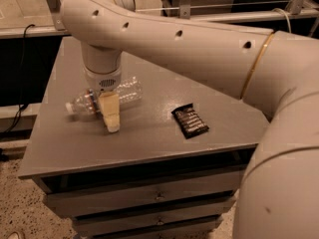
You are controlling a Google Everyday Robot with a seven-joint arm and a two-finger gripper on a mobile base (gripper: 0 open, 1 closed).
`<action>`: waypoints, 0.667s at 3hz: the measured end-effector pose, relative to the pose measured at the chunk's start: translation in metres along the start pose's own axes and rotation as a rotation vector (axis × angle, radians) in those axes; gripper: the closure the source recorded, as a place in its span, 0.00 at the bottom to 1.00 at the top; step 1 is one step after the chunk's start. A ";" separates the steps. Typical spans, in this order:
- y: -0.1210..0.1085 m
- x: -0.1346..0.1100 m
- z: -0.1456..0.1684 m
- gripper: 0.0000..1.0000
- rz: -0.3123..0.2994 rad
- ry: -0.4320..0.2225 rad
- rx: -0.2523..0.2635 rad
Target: Knock water bottle over
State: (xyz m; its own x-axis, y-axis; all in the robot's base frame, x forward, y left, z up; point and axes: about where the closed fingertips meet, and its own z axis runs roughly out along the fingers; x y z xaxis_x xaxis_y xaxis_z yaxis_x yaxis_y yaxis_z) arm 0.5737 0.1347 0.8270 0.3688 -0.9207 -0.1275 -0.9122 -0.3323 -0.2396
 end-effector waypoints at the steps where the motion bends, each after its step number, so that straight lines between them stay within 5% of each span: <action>1: 0.006 0.005 0.005 0.00 -0.038 0.046 -0.023; 2: 0.000 0.022 -0.007 0.00 -0.028 0.045 -0.042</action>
Offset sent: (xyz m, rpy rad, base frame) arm 0.0263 -0.0392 0.0313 -0.0390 0.0333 0.0077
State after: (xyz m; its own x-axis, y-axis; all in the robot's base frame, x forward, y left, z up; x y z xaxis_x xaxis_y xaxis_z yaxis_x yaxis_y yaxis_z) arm 0.5807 0.1126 0.8310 0.3866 -0.9190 -0.0777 -0.9087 -0.3652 -0.2020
